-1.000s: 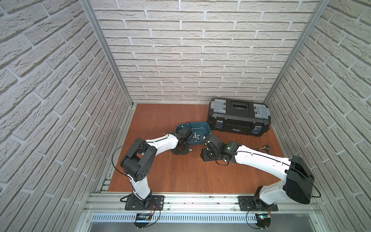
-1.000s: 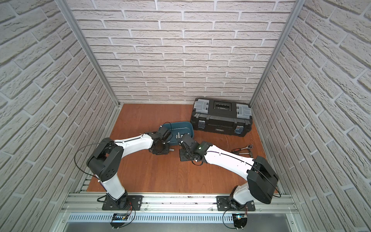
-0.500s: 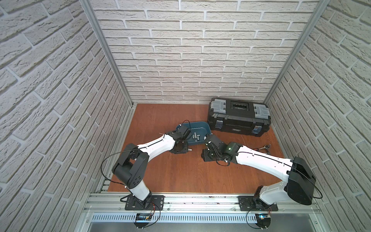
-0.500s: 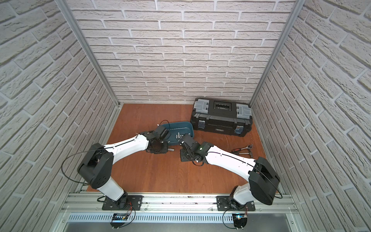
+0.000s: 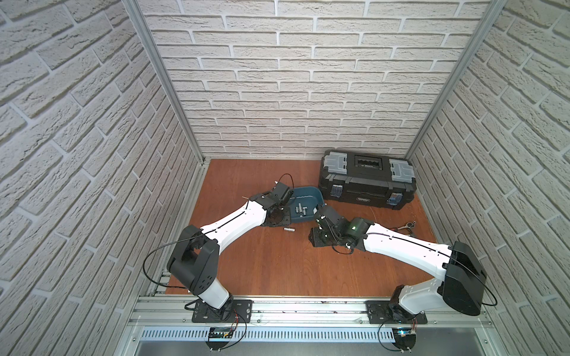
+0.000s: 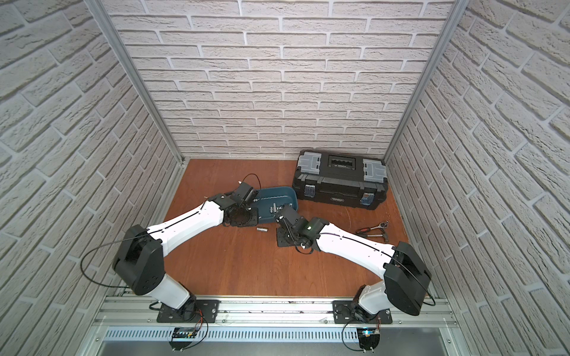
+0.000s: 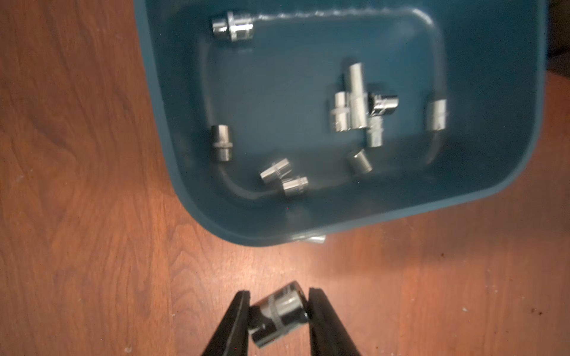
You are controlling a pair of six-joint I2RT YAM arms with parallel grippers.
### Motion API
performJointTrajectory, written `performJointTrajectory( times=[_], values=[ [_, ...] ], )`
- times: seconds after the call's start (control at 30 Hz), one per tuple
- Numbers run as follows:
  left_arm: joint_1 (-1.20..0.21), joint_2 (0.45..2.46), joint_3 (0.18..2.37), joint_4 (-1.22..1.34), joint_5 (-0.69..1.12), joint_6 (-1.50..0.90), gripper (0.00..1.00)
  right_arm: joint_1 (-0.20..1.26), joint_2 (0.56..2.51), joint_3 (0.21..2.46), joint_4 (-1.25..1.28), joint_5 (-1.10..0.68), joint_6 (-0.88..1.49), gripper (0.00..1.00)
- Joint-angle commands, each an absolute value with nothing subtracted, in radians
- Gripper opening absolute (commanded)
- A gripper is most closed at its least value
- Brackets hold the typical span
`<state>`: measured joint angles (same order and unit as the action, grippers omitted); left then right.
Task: Put the socket on the desktop into the storage box
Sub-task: Place the socket head in the storage box.
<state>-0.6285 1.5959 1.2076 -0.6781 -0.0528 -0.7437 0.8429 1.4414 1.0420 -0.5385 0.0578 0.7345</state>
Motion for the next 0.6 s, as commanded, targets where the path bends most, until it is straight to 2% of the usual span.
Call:
performJointTrajectory(
  times=[0.0, 0.57],
  values=[
    [-0.610, 1.631, 1.265, -0.689, -0.035, -0.718, 0.31, 0.848, 1.407, 1.083, -0.521, 0.046, 0.707, 0.44],
    [-0.519, 1.873, 1.499, -0.683, 0.036, -0.663, 0.31, 0.800, 1.427, 1.142, -0.516, 0.013, 0.689, 0.44]
  ],
)
